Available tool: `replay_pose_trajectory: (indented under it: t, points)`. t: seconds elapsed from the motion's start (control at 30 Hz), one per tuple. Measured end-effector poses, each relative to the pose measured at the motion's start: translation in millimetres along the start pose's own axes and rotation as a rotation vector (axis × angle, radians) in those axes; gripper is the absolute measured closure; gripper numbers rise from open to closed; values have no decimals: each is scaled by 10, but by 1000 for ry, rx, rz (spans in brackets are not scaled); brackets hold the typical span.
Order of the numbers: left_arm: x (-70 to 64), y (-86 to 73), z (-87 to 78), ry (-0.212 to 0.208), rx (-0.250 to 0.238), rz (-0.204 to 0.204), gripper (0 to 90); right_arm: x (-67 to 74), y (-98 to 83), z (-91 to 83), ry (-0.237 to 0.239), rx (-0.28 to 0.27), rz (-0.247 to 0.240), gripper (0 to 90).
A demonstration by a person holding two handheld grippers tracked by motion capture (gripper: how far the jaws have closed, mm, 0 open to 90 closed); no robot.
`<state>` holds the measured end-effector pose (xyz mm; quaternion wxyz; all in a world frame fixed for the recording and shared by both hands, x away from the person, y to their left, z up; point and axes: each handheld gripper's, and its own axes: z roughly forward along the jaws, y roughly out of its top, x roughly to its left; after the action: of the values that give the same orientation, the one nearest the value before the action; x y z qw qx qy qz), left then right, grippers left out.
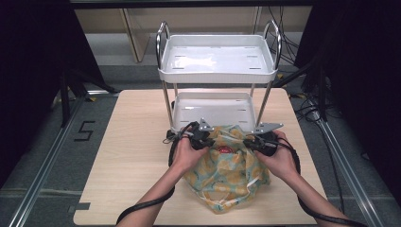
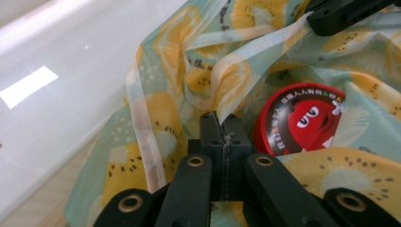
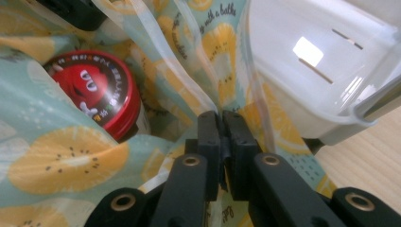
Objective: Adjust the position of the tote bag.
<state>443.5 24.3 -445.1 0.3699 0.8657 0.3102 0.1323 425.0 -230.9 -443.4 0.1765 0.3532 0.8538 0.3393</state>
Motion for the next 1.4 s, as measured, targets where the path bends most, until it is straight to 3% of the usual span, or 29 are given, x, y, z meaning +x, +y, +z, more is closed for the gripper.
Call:
replay_pose_trajectory:
  t: [0.13,0.23,0.4,0.6,0.7,0.9,0.93,0.97,1.0,1.13,1.3,1.4]
  points:
    - [-8,8,47,9,20,8,895,19,-41,56,0,17,-1,854]
    - [-13,14,78,12,39,-3,895,16,-63,85,8,34,-11,789]
    - [-7,47,76,13,56,-2,895,43,-38,6,-8,-14,-26,703]
    - [4,58,78,12,59,-6,896,106,-39,-84,-9,-24,-56,632]
    - [15,43,88,11,70,-7,895,135,-74,-107,-8,-18,-64,650]
    - [57,-26,106,13,108,-17,895,135,-191,-62,18,36,-35,827]
    - [62,-42,121,18,104,-18,895,128,-209,-29,8,23,-35,843]
    - [65,-51,130,18,116,-20,895,119,-211,-34,24,54,-40,862]
    - [68,-64,143,15,119,-18,895,125,-236,17,19,19,-38,872]
    - [69,-112,187,15,154,-20,895,120,-269,53,38,82,-18,889]
    - [80,-178,243,6,195,-31,895,111,-293,88,50,104,-16,889]
    - [57,-195,280,13,205,-14,895,119,-310,120,44,92,-11,889]
